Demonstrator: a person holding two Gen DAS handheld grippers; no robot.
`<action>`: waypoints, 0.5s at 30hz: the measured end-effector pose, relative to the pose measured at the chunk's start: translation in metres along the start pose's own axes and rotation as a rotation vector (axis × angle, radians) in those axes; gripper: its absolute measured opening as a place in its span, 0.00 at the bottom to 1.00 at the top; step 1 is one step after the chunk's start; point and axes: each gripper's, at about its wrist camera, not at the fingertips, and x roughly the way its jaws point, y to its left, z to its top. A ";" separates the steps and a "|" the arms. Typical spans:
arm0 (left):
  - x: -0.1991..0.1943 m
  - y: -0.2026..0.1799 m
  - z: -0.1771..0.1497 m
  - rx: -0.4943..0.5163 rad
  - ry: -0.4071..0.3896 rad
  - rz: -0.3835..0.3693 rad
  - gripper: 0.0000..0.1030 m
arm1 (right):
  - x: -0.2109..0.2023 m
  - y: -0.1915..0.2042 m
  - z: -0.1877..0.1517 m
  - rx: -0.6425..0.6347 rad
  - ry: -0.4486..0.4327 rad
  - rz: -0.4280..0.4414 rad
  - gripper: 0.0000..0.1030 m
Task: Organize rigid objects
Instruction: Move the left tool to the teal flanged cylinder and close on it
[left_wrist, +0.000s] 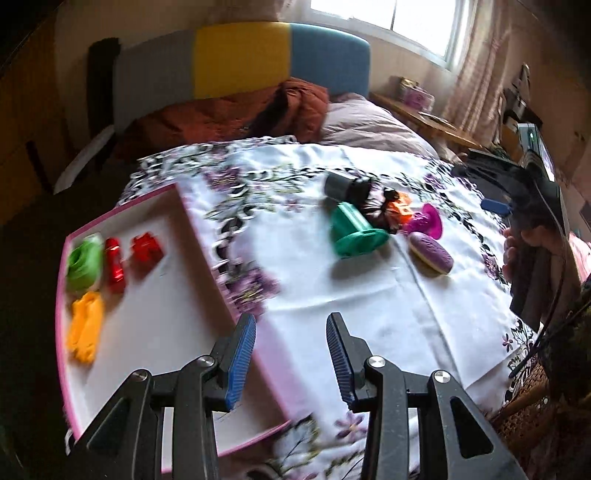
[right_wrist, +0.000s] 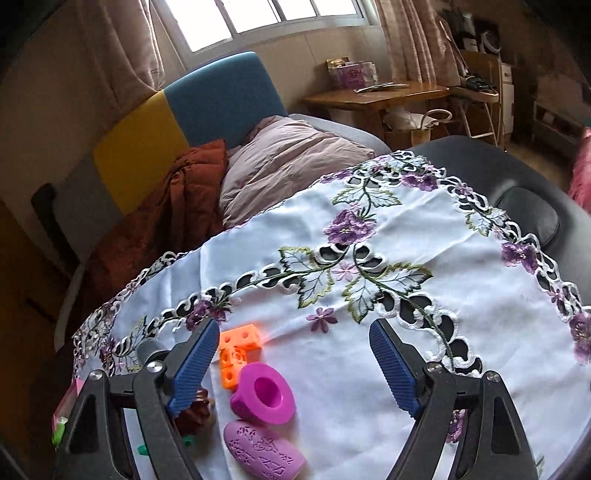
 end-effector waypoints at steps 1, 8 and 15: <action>0.003 -0.004 0.002 0.008 0.003 -0.004 0.39 | 0.001 0.000 -0.002 0.002 0.002 0.001 0.84; 0.030 -0.023 0.018 0.010 0.046 -0.051 0.42 | 0.000 -0.009 0.002 0.063 0.017 0.020 0.84; 0.062 -0.037 0.051 -0.024 0.066 -0.080 0.51 | 0.000 -0.011 0.003 0.090 0.029 0.037 0.85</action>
